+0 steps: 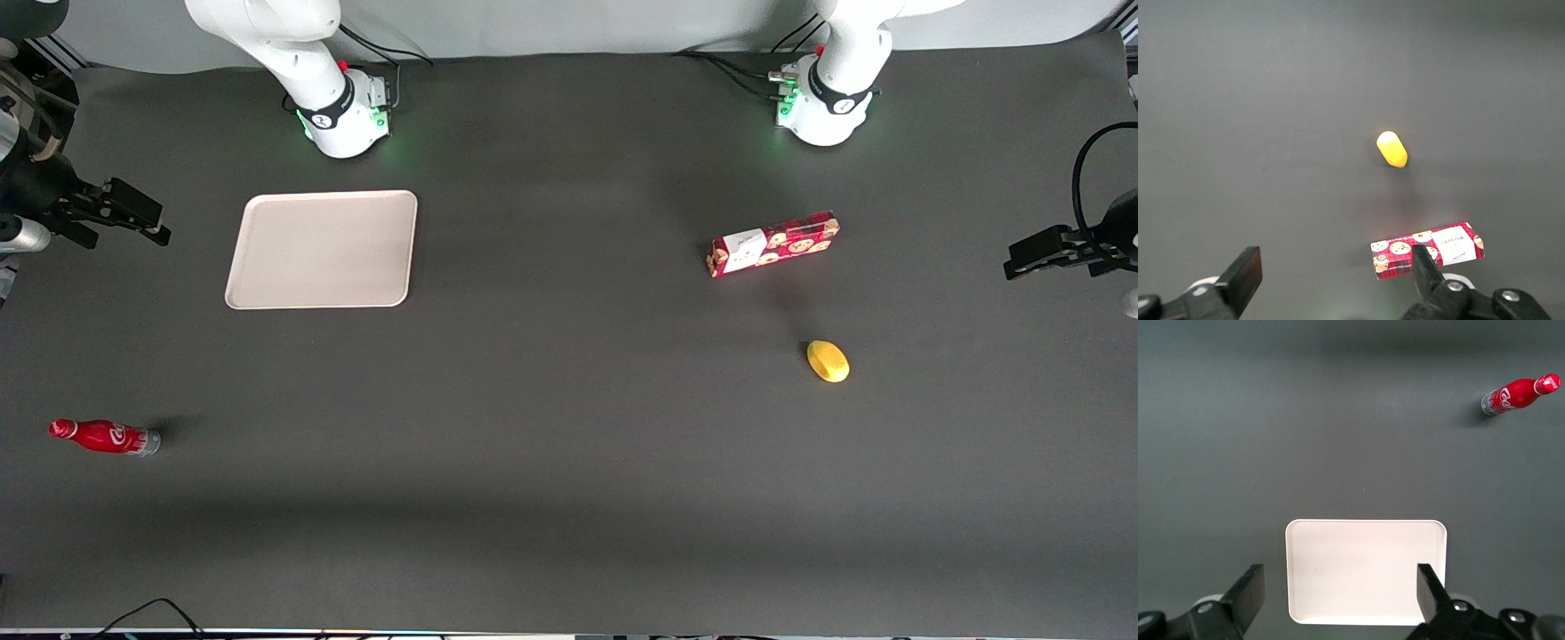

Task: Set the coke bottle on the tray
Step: 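Move the right gripper down toward the red Coca-Cola bottle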

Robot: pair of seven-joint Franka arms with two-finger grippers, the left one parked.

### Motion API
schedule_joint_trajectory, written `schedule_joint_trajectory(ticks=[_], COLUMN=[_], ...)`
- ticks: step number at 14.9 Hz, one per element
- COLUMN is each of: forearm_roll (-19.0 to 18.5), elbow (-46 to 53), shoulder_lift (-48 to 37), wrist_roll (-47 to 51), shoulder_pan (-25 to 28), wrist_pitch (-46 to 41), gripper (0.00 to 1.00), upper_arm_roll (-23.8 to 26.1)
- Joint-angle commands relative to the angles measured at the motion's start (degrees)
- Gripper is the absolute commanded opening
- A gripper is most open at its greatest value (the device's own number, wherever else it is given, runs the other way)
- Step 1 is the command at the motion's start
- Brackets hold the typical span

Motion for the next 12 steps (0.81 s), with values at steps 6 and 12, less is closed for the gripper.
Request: schedule_joint_trajectory(ticks=[6, 12], forearm_roll=[-1.0, -6.8], elbow=[1.1, 4.8], shoulder_lift=[0.9, 11.6], wrist_roll=[2.0, -20.8], shoulder_pan=[-0.6, -0.8], wrist_pitch=[-1.3, 7.2], gripper=[1.0, 1.0], upper_arm_roll=[-0.5, -10.6])
